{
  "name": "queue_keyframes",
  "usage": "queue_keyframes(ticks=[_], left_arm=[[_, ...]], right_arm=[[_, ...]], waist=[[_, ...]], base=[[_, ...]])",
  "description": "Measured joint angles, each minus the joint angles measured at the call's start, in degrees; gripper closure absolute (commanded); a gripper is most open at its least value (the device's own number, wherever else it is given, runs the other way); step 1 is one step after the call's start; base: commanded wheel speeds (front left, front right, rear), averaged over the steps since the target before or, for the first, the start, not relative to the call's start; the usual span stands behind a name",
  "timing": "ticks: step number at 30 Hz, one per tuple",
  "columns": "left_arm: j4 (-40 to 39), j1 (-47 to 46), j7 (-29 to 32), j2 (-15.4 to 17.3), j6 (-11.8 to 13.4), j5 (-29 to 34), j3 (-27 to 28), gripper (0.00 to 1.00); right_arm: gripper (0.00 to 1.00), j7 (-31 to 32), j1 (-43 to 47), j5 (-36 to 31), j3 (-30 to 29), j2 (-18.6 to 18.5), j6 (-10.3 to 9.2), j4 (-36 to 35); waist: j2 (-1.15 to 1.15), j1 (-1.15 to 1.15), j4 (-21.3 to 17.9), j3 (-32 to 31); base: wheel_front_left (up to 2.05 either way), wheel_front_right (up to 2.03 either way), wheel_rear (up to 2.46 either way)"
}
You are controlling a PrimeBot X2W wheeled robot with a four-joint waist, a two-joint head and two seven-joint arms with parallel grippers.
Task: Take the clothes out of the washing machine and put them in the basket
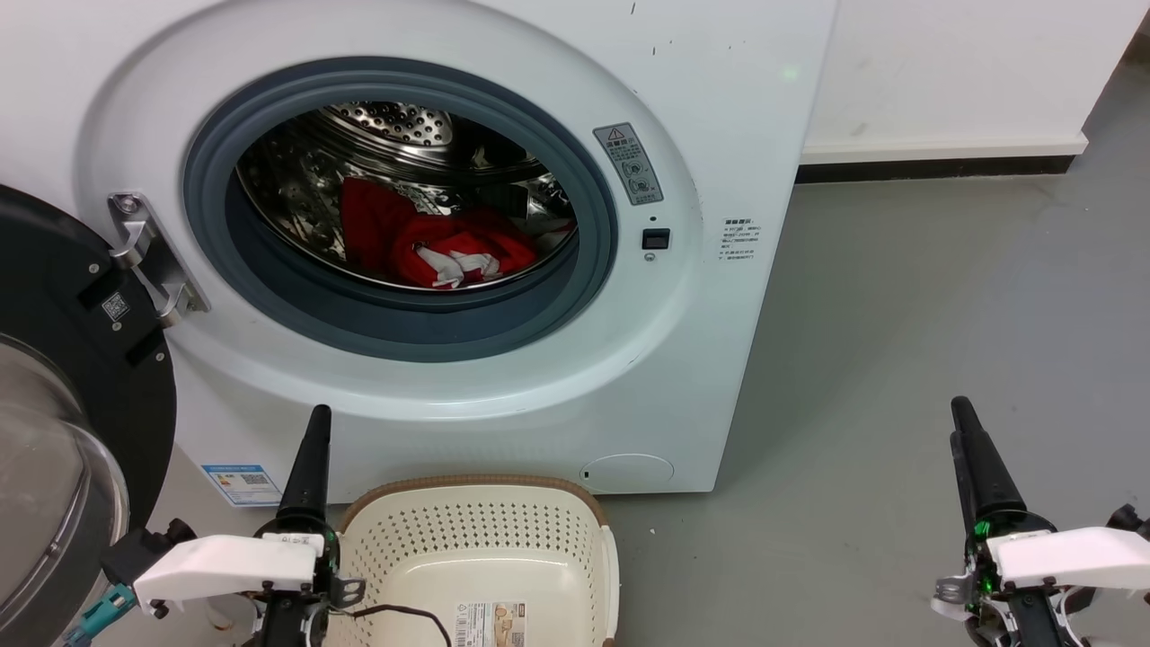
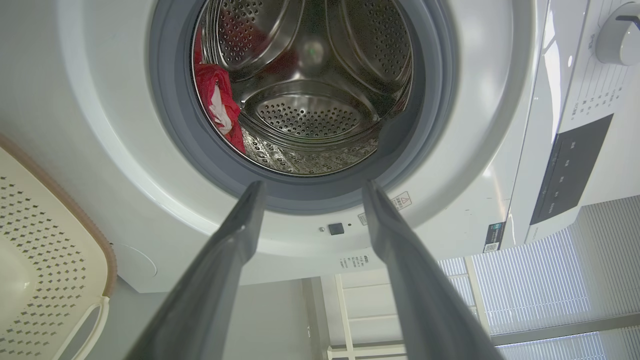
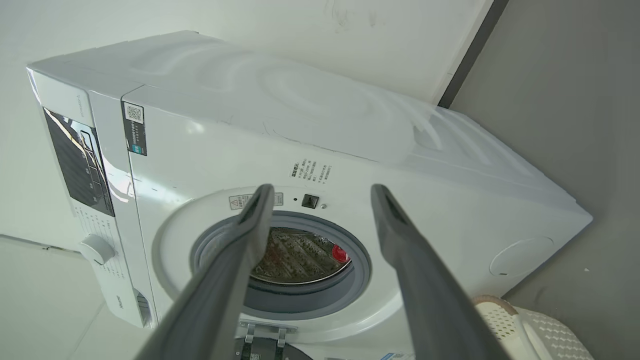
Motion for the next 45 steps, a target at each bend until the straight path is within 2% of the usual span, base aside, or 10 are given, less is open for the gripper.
queue_keyframes(ticks=[14, 29, 38, 45], left_arm=[[-2.36, -0.17, -3.07, 0.01, 0.00, 15.90, -1.57, 0.00], [-3.67, -0.27, -5.83, 0.01, -0.01, 30.12, -2.64, 0.00], [-3.30, -0.42, -7.37, 0.16, 0.00, 41.22, -3.24, 0.00], [-2.36, -0.59, -8.79, 0.48, 0.92, 49.72, -4.32, 0.00]], right_arm=[[0.00, -3.03, 1.26, -19.01, 1.24, 0.00, 0.00, -3.18], [0.00, -5.76, 2.49, -33.27, 2.16, 0.00, 0.00, -4.89], [0.00, -7.08, 3.22, -41.59, 2.30, 0.00, 0.00, -5.02], [0.00, -6.94, 3.29, -49.32, 1.72, 0.00, 0.00, -5.36]], waist=[[0.00, 0.00, 0.35, -0.07], [0.00, 0.00, 0.70, -0.27], [0.00, 0.00, 0.78, -0.28], [0.00, 0.00, 1.03, -0.30]], base=[[0.00, 0.00, 0.00], [0.00, 0.00, 0.00], [0.00, 0.00, 0.00], [0.00, 0.00, 0.00]])
